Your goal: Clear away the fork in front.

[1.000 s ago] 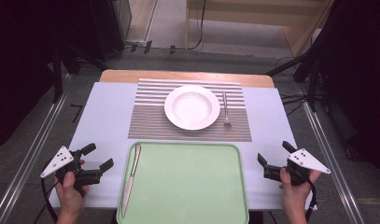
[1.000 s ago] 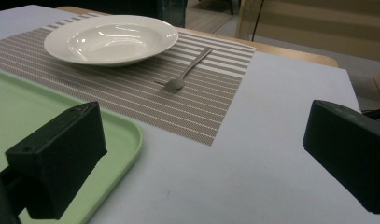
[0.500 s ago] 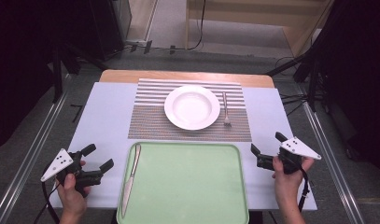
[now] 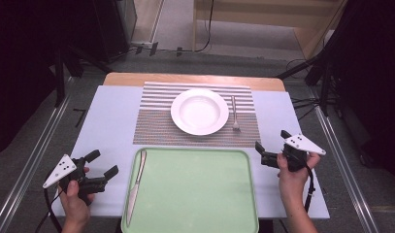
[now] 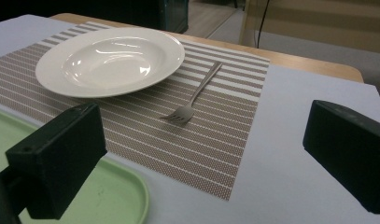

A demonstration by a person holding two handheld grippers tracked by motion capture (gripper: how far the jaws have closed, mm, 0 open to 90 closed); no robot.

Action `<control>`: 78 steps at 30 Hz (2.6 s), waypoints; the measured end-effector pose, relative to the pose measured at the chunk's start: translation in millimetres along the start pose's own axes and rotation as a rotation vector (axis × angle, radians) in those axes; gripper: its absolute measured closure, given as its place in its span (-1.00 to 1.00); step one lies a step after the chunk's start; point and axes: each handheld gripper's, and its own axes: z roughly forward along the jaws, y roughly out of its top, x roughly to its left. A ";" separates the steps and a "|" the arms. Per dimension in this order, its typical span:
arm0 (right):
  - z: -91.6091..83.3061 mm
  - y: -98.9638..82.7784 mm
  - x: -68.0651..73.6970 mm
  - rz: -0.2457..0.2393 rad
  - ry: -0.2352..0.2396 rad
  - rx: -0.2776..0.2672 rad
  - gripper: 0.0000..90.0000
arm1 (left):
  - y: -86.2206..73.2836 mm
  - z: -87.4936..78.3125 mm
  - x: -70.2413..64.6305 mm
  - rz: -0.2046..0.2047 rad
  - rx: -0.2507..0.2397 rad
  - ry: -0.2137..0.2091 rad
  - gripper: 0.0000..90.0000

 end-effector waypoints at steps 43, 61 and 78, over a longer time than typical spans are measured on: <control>76.5 39.8 -29.9 0.077 -0.055 0.143 -1.00 | -0.5 0.9 -1.9 0.007 0.007 -0.002 -0.95; 113.2 62.2 -41.0 0.082 -0.103 0.242 -1.00 | -0.6 0.1 -1.5 0.003 0.005 -0.005 -0.95; 151.4 64.0 -40.9 0.081 -0.087 0.394 -0.88 | -0.4 -0.1 -1.1 -0.004 0.003 -0.008 -0.95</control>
